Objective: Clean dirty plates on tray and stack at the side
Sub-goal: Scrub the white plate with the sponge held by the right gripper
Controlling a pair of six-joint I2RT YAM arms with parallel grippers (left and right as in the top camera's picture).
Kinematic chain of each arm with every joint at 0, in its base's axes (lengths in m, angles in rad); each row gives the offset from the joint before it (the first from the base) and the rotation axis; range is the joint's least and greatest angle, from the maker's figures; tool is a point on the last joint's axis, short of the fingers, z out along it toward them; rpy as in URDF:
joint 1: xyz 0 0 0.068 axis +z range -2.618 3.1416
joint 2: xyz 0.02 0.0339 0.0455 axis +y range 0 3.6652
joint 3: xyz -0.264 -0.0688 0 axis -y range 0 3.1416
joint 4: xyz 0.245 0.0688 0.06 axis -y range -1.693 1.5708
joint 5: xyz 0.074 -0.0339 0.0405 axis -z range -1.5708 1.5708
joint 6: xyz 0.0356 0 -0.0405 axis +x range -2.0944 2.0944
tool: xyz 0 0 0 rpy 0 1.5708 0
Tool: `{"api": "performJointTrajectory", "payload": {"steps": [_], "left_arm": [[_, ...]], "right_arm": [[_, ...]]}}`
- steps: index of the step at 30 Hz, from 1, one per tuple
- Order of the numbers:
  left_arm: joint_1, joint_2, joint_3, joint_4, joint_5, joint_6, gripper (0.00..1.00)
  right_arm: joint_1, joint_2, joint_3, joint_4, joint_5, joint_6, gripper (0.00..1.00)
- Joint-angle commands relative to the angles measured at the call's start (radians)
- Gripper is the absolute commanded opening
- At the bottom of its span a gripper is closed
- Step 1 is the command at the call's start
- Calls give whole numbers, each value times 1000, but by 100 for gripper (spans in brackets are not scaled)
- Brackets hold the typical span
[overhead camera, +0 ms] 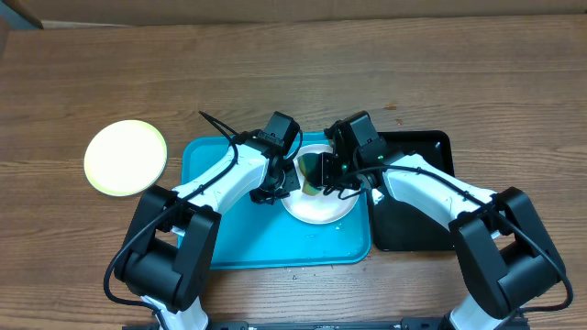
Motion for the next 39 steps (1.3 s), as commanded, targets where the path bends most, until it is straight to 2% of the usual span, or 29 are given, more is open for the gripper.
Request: {"api": "performJointTrajectory", "payload": {"steps": [1, 24, 33, 39], "left_arm": [[-6, 87, -65, -35, -82, 20, 4], [-6, 87, -65, -34, -82, 20, 4], [-6, 87, -65, -35, -82, 20, 4], [-6, 87, -65, -32, -81, 20, 4]], "right_arm": [[1, -6, 1, 29, -71, 46, 4], [26, 59, 0, 76, -60, 51, 4], [37, 60, -2, 27, 28, 59, 4], [37, 60, -67, 89, 29, 59, 4]]}}
